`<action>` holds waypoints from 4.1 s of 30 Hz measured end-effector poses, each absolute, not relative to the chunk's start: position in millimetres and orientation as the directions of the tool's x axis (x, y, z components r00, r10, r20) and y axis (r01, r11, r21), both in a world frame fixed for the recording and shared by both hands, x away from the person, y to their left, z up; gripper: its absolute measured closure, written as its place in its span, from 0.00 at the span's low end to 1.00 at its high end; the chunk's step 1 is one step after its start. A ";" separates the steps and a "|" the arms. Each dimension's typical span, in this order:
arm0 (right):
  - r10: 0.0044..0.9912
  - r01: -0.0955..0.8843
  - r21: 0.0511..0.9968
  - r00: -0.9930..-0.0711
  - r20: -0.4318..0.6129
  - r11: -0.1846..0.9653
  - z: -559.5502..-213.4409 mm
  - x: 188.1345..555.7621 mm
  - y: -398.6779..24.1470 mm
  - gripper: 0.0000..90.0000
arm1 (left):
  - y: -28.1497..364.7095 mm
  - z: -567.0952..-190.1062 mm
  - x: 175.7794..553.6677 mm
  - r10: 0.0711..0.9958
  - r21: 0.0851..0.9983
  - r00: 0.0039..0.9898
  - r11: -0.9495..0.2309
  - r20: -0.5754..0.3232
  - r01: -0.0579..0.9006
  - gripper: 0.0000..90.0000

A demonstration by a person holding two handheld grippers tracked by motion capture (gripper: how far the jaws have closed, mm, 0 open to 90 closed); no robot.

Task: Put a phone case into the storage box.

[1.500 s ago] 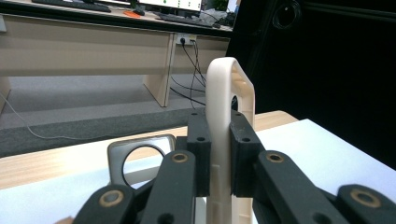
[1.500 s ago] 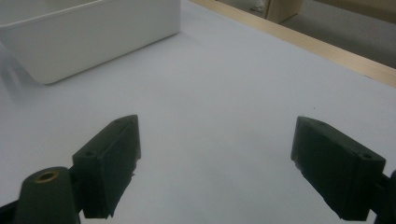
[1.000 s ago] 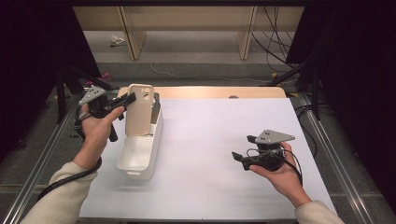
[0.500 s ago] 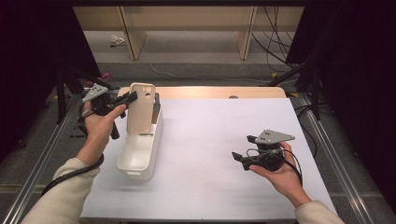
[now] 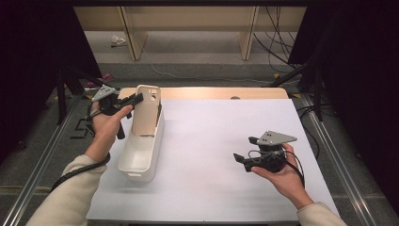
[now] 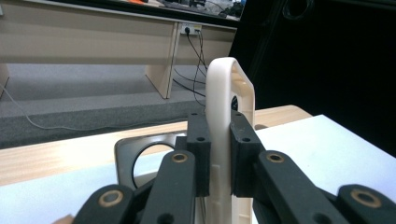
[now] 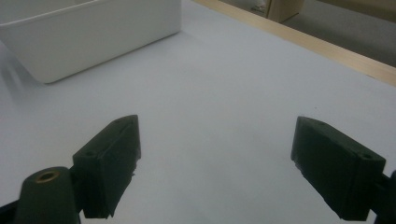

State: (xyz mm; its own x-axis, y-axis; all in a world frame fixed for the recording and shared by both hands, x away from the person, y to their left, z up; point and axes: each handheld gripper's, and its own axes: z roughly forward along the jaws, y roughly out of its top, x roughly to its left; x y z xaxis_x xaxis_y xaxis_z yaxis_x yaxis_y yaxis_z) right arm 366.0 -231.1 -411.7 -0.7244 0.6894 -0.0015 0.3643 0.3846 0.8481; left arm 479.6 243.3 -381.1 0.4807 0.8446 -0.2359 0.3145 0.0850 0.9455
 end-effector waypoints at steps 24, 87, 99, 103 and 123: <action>0.687 0.366 0.845 -0.727 -0.002 0.389 -412.7 367.0 -230.9 0.18 | 241.9 -404.1 496.0 0.862 0.925 0.461 0.024 -0.212 0.380 0.90; 0.680 0.363 0.845 -0.733 0.000 0.392 -413.6 367.6 -230.1 0.18 | 232.0 -410.6 521.0 0.903 0.832 0.428 -0.271 0.045 0.484 0.73; 0.680 0.364 0.843 -0.733 -0.001 0.395 -414.0 367.9 -229.8 0.18 | 238.0 -402.6 518.2 0.912 0.844 0.404 -0.274 0.075 0.462 0.71; 0.681 0.364 0.844 -0.733 -0.002 0.394 -413.9 367.9 -229.8 0.18 | 238.9 -399.9 513.5 0.910 0.851 0.409 -0.270 0.072 0.450 0.69; 0.685 0.367 0.844 -0.728 -0.002 0.392 -414.9 368.5 -229.7 0.18 | 244.6 -382.9 477.6 0.900 0.896 0.434 -0.166 -0.032 0.412 0.48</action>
